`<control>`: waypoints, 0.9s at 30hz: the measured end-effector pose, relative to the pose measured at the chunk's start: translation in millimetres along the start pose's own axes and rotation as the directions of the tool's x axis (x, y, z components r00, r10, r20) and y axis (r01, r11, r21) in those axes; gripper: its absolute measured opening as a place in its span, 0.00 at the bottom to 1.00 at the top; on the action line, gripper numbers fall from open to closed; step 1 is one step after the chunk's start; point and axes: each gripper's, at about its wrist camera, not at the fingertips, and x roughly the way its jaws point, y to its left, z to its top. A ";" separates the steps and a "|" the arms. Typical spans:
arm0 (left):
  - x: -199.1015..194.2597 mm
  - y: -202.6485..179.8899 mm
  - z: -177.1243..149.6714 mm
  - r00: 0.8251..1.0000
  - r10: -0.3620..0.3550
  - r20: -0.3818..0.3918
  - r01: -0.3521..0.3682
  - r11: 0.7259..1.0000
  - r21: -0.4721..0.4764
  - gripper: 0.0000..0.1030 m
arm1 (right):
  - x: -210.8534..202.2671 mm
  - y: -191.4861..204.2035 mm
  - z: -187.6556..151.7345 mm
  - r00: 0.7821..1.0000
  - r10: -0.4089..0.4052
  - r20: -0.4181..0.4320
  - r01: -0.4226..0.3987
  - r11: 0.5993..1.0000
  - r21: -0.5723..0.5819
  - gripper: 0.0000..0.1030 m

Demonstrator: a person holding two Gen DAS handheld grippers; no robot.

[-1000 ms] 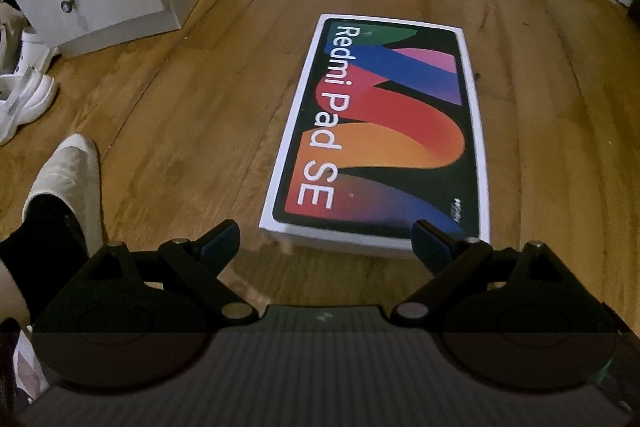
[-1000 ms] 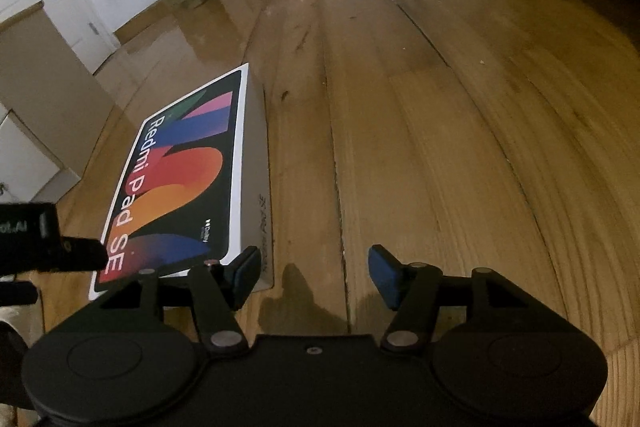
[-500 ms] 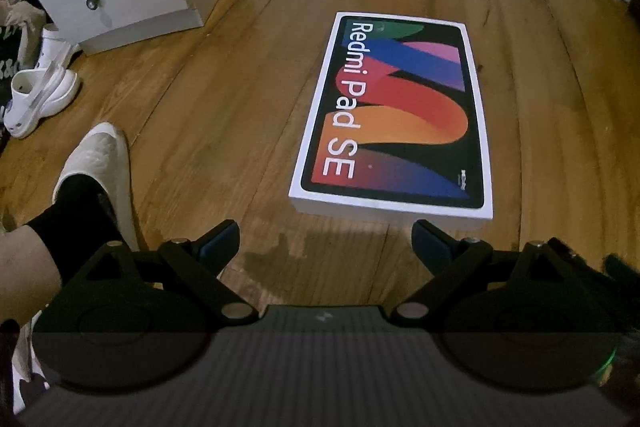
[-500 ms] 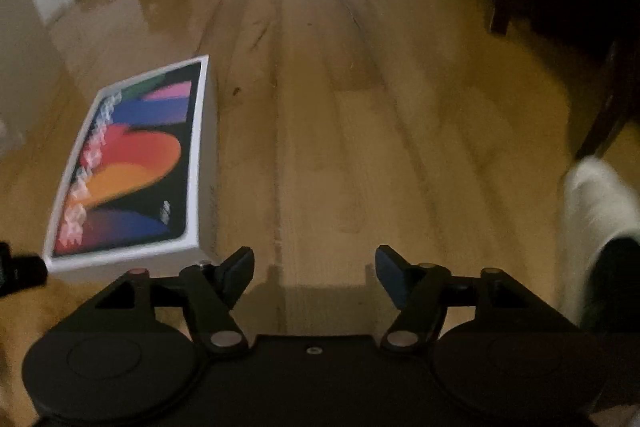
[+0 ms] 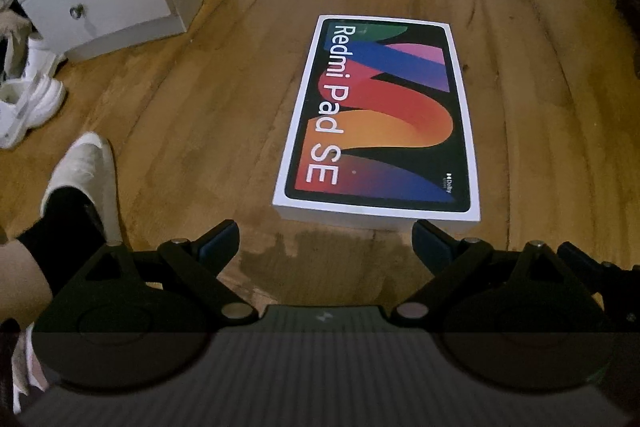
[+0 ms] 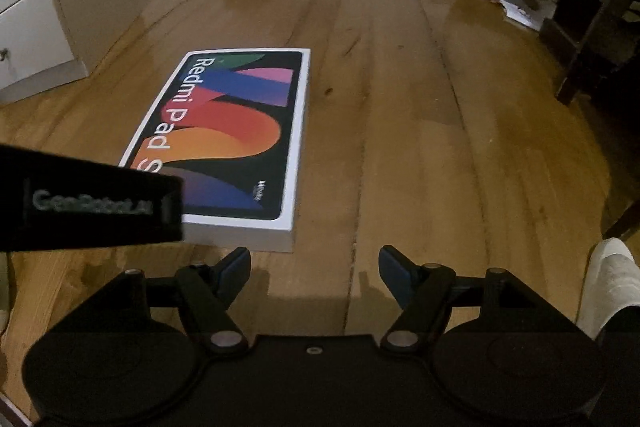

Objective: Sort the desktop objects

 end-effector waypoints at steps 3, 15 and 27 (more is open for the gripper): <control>2.9 -0.6 0.1 1.000 0.009 -0.010 -0.009 1.000 0.006 0.91 | 0.5 3.9 1.6 1.000 0.010 0.006 -0.010 1.000 -0.013 0.73; 16.8 3.6 5.2 0.999 -0.032 -0.029 0.031 0.999 -0.028 0.92 | 21.3 -7.6 -0.2 1.000 -0.004 -0.028 0.006 0.998 0.055 0.74; 21.6 10.8 11.6 1.000 0.023 -0.014 -0.024 0.996 -0.081 0.92 | 26.4 -7.1 -2.3 0.999 -0.007 -0.034 0.009 0.999 0.048 0.74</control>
